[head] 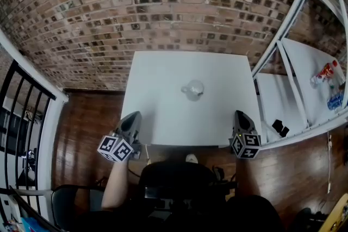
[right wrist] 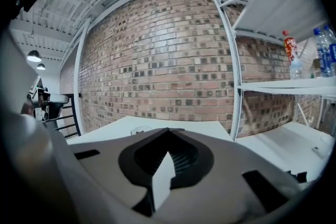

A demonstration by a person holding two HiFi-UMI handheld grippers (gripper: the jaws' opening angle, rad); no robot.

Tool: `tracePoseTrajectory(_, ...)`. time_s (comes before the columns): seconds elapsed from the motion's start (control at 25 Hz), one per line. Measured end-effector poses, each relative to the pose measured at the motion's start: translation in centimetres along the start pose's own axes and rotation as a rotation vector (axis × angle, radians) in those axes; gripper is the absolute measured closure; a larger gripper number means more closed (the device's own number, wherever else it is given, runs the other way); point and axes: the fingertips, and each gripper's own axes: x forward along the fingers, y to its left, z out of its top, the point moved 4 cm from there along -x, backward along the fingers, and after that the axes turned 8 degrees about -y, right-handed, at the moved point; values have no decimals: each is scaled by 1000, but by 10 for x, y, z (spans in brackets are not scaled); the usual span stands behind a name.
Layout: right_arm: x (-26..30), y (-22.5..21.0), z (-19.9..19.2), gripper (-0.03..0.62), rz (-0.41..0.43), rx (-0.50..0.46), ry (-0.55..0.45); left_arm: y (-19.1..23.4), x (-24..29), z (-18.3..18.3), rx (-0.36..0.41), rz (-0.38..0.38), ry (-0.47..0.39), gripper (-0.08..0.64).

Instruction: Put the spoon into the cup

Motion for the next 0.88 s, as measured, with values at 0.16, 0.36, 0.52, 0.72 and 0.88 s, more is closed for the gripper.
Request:
tracePoseTrajectory(0.16, -13, 0, -2, 591, -3, 0, -30, -8, -4, -2, 11, -12, 4, 568)
tracePoseTrajectory(0.36, -16, 4, -9, 591, 11, 9, -14, -12, -11, -5, 23, -3, 15, 568)
tracePoseTrajectory(0.52, -14, 8, -11, 591, 20, 12, -4, -9, -18, -6, 9, 17, 11, 568)
tracePoseTrajectory(0.72, -8, 10, -8, 591, 36, 12, 0, -10, -19, -5, -5, 30, 3, 568)
tracePoseTrajectory(0.88, -6, 16, -8, 591, 42, 27, -2, -8, -20, -2, -1, 31, 9, 568)
